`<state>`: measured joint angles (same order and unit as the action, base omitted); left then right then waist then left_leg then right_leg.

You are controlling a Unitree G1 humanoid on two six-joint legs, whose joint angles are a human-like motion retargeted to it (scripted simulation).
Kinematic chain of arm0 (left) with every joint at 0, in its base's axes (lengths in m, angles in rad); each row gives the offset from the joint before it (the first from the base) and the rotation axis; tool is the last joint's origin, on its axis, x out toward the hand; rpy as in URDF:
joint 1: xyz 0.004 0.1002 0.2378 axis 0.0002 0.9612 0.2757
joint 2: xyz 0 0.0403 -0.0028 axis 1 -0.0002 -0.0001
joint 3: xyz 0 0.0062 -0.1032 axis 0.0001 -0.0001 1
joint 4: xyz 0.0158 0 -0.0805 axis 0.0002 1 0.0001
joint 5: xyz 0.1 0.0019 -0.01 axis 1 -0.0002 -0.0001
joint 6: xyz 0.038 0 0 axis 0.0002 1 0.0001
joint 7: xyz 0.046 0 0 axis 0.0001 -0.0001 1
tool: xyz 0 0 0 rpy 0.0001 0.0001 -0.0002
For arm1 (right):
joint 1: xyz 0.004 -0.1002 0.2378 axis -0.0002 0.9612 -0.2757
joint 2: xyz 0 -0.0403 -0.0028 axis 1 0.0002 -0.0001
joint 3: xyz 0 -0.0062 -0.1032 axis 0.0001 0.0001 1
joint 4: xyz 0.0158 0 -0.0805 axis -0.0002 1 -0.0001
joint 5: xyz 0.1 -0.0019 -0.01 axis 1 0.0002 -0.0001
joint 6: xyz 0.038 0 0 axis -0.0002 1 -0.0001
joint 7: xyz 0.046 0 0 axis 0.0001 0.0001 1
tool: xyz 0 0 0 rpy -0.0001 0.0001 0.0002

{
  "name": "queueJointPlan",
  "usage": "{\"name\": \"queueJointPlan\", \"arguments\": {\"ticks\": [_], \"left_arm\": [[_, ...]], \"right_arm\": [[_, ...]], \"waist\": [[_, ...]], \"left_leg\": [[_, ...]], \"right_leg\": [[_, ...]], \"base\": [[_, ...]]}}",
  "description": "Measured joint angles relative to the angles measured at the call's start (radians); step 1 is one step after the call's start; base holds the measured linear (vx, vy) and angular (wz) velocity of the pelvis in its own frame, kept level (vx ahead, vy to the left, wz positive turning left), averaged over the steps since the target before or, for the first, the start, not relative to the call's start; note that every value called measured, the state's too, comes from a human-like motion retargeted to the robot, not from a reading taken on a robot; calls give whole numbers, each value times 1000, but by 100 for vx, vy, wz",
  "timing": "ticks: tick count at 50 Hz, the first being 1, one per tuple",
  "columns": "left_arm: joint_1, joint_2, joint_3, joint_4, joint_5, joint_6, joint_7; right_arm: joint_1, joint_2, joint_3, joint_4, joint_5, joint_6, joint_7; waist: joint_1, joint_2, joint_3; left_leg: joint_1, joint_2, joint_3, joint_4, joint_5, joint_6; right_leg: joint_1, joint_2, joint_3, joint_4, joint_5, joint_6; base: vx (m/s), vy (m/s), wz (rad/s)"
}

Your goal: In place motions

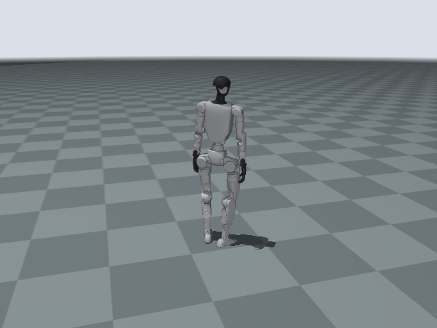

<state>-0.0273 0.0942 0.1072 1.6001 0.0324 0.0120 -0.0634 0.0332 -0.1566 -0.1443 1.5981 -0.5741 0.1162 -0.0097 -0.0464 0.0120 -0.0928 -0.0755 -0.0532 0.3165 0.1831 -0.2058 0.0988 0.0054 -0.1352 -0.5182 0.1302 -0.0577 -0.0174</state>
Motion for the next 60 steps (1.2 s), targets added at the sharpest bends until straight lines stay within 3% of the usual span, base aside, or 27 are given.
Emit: {"name": "queueJointPlan", "arguments": {"ticks": [5,9,12,17,21,25,30,32,34,37,40,42,47,50,53,54,56,58,60], "left_arm": [[-13,16,-18,-44,7,-8,-9],[-30,34,-27,-48,10,-15,-23],[-39,43,-35,-47,9,-12,-29],[-77,58,-39,-84,2,-6,-24],[-76,42,-51,-121,-9,-17,-22],[-72,30,-59,-134,-16,-21,-37],[-88,13,-47,-127,-19,-22,-36],[-89,13,-40,-119,-28,-26,-33],[-89,20,-38,-113,-36,-31,-31],[-84,38,-19,-108,-44,-40,-19],[-68,50,27,-104,-54,-39,2],[-57,50,58,-104,-69,-43,20],[-24,43,104,-81,-123,-52,49],[-26,41,126,-51,-121,-44,54],[-19,38,124,-27,-111,-41,53],[-18,39,117,-21,-107,-40,49],[-23,43,103,-8,-87,-29,38],[-34,44,95,-1,-64,-19,33],[-45,45,82,-3,-60,-19,26]], "right_arm": [[-2,12,8,-41,26,-20,10],[-16,25,28,-69,-15,-32,32],[-20,29,43,-80,-37,-38,27],[-53,36,73,-73,-12,-39,38],[-66,31,119,-66,-68,-39,40],[-62,36,160,-75,-159,-25,9],[-44,38,121,-76,-127,-27,6],[-33,40,92,-67,-113,-22,2],[-27,42,72,-59,-113,-16,-3],[-17,48,54,-51,-126,-12,-12],[5,53,43,-43,-135,-12,-22],[19,56,19,-44,-140,-17,-20],[55,50,-22,-53,-133,-28,-20],[57,40,-19,-56,-103,-39,-14],[50,34,-20,-59,-95,-45,-20],[51,33,-19,-64,-92,-48,-19],[50,33,-14,-76,-82,-52,-12],[39,39,-3,-85,-63,-54,-10],[21,47,8,-94,-48,-58,-8]], "waist": [[-30,10,24],[-94,-8,50],[-113,-20,57],[-24,-46,121],[22,-53,136],[6,-56,132],[10,-62,111],[4,-75,91],[-7,-86,76],[-50,-106,39],[-35,-138,-10],[11,-142,-31],[53,-146,-63],[84,-103,-51],[28,-31,-30],[2,-12,-24],[-42,16,-11],[-49,23,14],[-22,21,46]], "left_leg": [[-24,21,-92,17,18,-14],[-55,-5,-240,29,51,-27],[-86,-29,-333,38,74,-39],[-130,-56,-442,39,123,-48],[-176,-46,-413,6,73,-11],[-212,32,-130,-48,-17,-31],[-189,157,523,-57,-31,-174],[-136,173,799,-24,10,-182],[-106,161,864,3,31,-149],[-112,152,780,103,32,-106],[-54,120,843,115,51,-78],[2,85,926,44,100,-106],[-79,55,637,54,100,-82],[-71,87,549,46,96,-85],[-62,141,428,53,98,-77],[-63,153,388,55,101,-74],[-69,160,306,42,117,-66],[-68,152,243,17,138,-60],[-66,150,207,0,152,-58]], "right_leg": [[-56,47,241,126,-38,-89],[-71,111,632,141,-26,-8],[-63,115,728,117,-25,72],[-38,119,591,72,-58,2],[-34,81,413,58,-78,-7],[4,42,134,25,-107,-6],[66,15,-229,-33,-143,28],[101,25,-388,-74,-159,55],[128,36,-495,-97,-174,85],[153,45,-648,-110,-192,140],[170,37,-773,-100,-197,189],[183,56,-809,-83,-199,209],[230,84,-729,-14,-140,192],[255,100,-653,99,-20,97],[228,95,-533,336,106,-39],[201,85,-492,420,118,-49],[99,80,-350,577,101,-6],[-8,129,-165,645,83,51],[-61,161,-65,633,65,40]], "base": [[-2,-6,92],[-13,-13,182],[-16,-13,174],[-29,-15,139],[-25,-7,230],[-15,2,360],[0,18,393],[15,14,479],[27,19,413],[38,12,418],[53,11,320],[56,13,234],[63,8,211],[45,7,159],[43,0,246],[43,-4,266],[32,-10,263],[18,-19,186],[1,-21,101]]}}
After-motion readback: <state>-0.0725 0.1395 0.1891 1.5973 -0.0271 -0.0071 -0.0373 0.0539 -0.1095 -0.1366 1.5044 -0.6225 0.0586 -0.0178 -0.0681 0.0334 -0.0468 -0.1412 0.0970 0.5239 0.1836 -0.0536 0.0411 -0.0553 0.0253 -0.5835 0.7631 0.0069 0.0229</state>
